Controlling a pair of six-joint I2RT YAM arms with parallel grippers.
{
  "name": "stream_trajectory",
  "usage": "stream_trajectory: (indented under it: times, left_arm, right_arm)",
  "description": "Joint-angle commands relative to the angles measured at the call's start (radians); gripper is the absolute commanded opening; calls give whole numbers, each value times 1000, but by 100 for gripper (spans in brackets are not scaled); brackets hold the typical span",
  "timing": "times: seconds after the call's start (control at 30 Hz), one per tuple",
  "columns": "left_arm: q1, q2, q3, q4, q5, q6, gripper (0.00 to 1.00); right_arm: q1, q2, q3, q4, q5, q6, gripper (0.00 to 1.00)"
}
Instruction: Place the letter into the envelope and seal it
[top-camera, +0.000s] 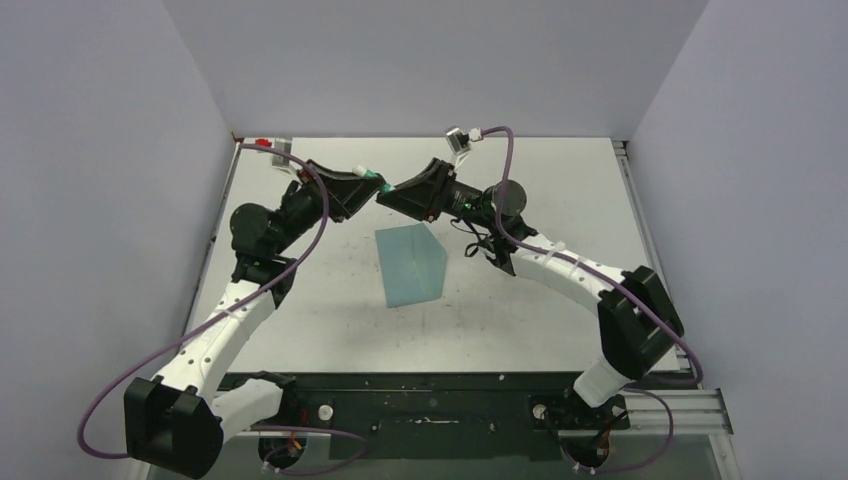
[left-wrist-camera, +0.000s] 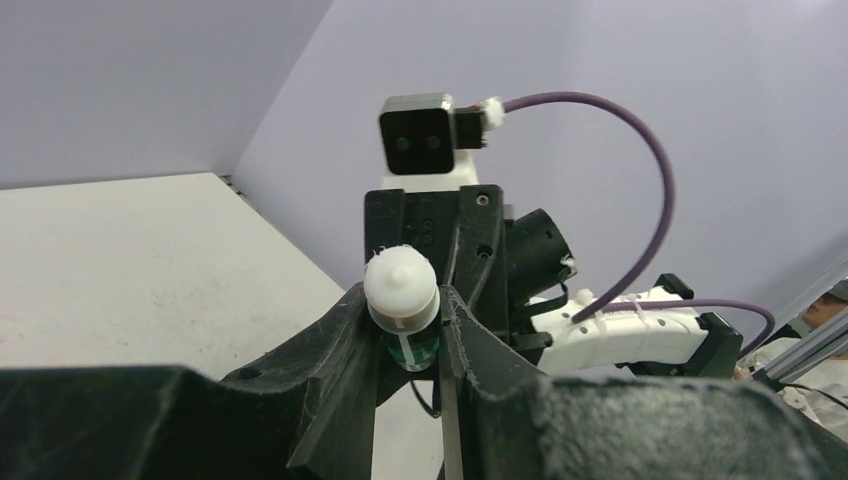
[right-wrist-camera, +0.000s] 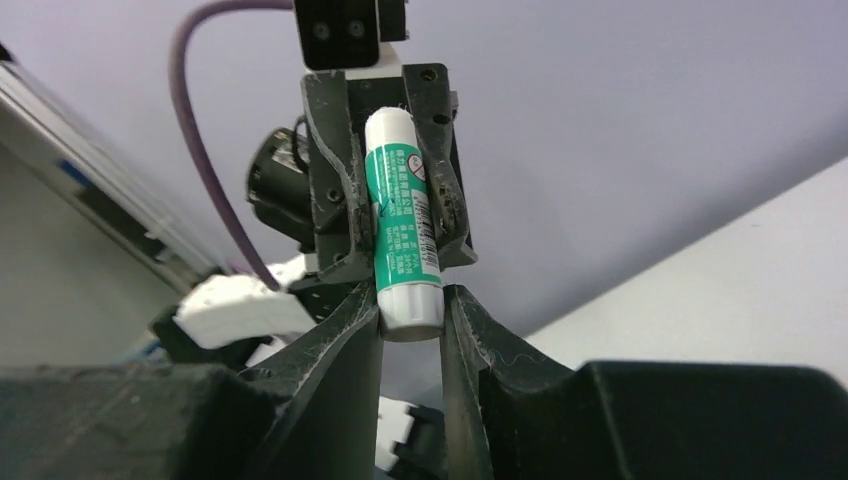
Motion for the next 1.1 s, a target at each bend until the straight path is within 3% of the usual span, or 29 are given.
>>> stream_trajectory:
  times: [0.0,0.17,0.3,0.4,0.43,0.5,0.57,0.73,0.87,1.07]
  left_arm:
    - [18,-48,12,119,4,35,0]
    - [17,-43,15,131,-24,42,0]
    - [18,-39,12,131,-39,45,0]
    - [19,-49,17,93,-54,42,0]
    - [19,-55,19,73,-66,42,0]
    - [21,-65,23,24,-85,35,0]
    - [21,-72,25,-18,-99,12,0]
    - [22,-77,31,-89,-97,-87,0]
    - [28,-74,40,-117,-102,-170,0]
    - [31,-63,66,-136,-99,-212,0]
  right_arm:
    - [-40,98,-32,582,120,589,5]
    - [23,208,-39,788,259,855,5]
    - [54,250,-27,832,309,973,8]
    - [19,194,-58,722,292,897,35]
    - [6,173,-67,691,277,852,50]
    - [-19,123,-89,619,253,711,75]
    - [-34,58,-100,466,224,524,90]
    - [-5,-100,-23,18,182,-145,92]
    - [139,-198,67,-376,360,-767,92]
    - [233,-229,80,-450,462,-1108,84]
